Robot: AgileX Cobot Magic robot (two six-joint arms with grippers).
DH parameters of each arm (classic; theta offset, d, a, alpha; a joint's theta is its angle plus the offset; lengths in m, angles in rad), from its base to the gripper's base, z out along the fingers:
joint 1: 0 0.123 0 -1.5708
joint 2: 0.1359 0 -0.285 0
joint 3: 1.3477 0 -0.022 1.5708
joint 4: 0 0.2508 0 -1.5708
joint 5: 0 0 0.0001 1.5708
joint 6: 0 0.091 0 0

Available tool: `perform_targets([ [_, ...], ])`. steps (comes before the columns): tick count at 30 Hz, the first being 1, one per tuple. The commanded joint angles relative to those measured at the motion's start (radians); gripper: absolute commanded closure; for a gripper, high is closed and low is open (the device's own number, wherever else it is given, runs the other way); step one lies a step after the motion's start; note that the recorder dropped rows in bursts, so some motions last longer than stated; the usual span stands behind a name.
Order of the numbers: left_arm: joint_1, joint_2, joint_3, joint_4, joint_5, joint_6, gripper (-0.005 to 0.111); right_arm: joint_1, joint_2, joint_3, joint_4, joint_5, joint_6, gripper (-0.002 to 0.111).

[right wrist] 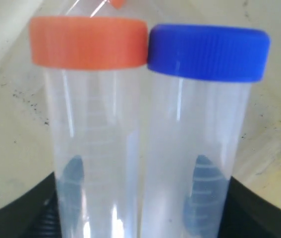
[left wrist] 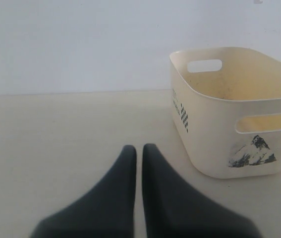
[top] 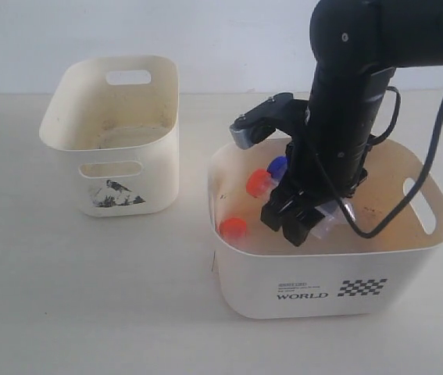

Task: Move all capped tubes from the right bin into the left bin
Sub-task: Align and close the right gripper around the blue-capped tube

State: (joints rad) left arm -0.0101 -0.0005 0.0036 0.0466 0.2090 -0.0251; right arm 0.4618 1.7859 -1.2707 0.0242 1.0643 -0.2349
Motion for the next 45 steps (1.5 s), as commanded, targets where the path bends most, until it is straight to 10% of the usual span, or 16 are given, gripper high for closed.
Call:
perform_targets([
  [1,0.000,0.000,-0.004,0.002,0.000,-0.010,0.102,-0.002,-0.012,0.001,-0.003,-0.027,-0.042,0.108],
  [30,0.000,0.000,-0.004,0.002,0.000,-0.010,0.102,-0.002,0.040,0.001,-0.003,-0.056,-0.161,0.108],
  [37,0.000,0.000,-0.004,0.002,0.000,-0.010,0.102,-0.002,0.040,0.001,0.000,-0.070,-0.205,0.083],
  [42,0.000,0.000,-0.004,0.002,0.000,-0.010,0.102,-0.002,0.040,0.001,0.008,-0.074,-0.186,0.108],
  [45,0.000,0.000,-0.004,0.002,0.000,-0.010,0.102,-0.002,0.040,0.001,0.008,-0.081,-0.170,0.098],
])
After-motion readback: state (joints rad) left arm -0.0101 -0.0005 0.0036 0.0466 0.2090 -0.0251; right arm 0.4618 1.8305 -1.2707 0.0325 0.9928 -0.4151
